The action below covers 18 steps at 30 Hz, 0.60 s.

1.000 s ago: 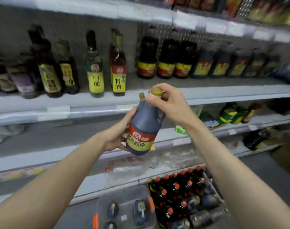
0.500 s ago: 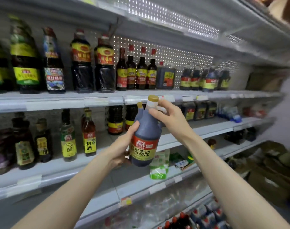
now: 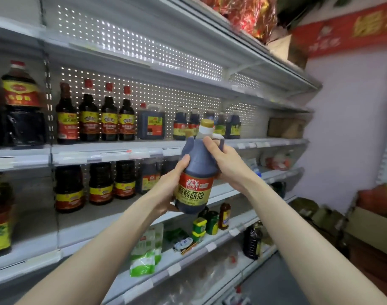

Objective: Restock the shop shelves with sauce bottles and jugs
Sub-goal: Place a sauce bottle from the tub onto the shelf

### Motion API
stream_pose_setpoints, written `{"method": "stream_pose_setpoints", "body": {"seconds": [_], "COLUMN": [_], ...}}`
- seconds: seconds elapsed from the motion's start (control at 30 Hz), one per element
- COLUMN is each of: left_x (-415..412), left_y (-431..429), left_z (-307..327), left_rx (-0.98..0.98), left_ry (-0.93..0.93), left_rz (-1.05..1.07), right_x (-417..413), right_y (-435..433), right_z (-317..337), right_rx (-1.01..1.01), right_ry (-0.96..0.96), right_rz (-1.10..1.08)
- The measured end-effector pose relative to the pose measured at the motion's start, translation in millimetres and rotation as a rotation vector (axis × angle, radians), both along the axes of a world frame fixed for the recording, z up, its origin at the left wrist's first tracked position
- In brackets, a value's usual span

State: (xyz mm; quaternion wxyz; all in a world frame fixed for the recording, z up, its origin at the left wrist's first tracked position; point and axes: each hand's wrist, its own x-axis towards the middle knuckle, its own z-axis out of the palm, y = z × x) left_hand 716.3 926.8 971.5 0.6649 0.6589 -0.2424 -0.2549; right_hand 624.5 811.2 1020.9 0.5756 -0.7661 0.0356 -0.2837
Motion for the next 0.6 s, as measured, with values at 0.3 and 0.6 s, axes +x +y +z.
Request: {"method": "stream_pose_setpoints", "body": {"seconds": [0.3,0.6], "left_x": [-9.0,37.8], "left_y": [-135.2,-276.3], "left_z": [19.9,25.9], "left_rx": [0.018,0.008], "left_ry": [-0.033,-0.127], "left_rz": [-0.056,-0.021], "right_x": [-6.0,34.9], "right_y": [-138.1,-274.3], "right_z": [12.5,11.1], "right_rx": [0.128,0.138], "right_ry": [-0.103,-0.179], "right_rz": [-0.015,0.019]}}
